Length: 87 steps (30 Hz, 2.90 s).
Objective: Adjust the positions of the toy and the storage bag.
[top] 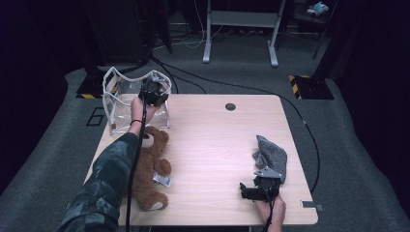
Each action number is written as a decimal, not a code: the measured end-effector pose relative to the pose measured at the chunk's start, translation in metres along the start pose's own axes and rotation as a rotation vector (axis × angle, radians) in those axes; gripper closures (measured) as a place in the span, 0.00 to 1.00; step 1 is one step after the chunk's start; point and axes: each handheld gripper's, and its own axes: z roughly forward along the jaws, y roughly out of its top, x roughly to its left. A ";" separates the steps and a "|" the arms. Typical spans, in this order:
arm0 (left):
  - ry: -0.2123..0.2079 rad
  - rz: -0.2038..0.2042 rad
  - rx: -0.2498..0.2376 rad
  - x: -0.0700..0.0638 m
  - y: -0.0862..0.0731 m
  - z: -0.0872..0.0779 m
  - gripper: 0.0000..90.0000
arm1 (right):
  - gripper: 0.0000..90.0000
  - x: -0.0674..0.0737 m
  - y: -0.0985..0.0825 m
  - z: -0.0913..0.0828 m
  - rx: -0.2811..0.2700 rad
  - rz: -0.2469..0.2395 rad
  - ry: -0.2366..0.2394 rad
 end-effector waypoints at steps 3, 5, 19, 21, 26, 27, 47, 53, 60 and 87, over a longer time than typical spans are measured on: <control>-0.011 0.008 -0.001 -0.005 0.003 0.001 0.86 | 0.01 0.000 0.000 0.000 0.000 0.000 0.000; -0.020 0.015 0.002 -0.009 0.005 0.002 0.86 | 0.01 0.000 0.000 0.000 0.000 0.000 0.000; -0.072 0.046 -0.017 -0.035 0.015 0.011 0.86 | 0.02 0.000 0.000 0.000 0.000 0.000 -0.001; -0.080 0.051 -0.020 -0.038 0.016 0.012 0.86 | 0.02 0.000 0.000 0.000 0.002 0.000 0.001; -0.102 0.060 -0.024 -0.045 0.019 0.013 0.87 | 0.01 0.000 0.000 0.000 0.001 0.000 0.001; -0.110 0.062 -0.025 -0.047 0.020 0.013 0.87 | 0.02 0.000 0.000 0.000 0.001 0.000 0.001; -0.039 -0.041 -0.107 -0.007 0.027 -0.040 0.36 | 0.01 0.000 0.000 0.000 -0.003 0.007 0.000; 0.067 -0.158 -0.101 0.036 0.014 -0.059 0.24 | 0.02 0.000 0.000 0.000 -0.003 0.006 -0.005; 0.146 -0.224 -0.050 0.071 -0.004 -0.066 0.17 | 0.01 0.000 0.000 0.000 -0.003 0.007 -0.005; 0.124 -0.268 0.025 0.080 -0.029 -0.034 0.88 | 0.02 0.000 0.000 0.000 -0.003 0.007 -0.005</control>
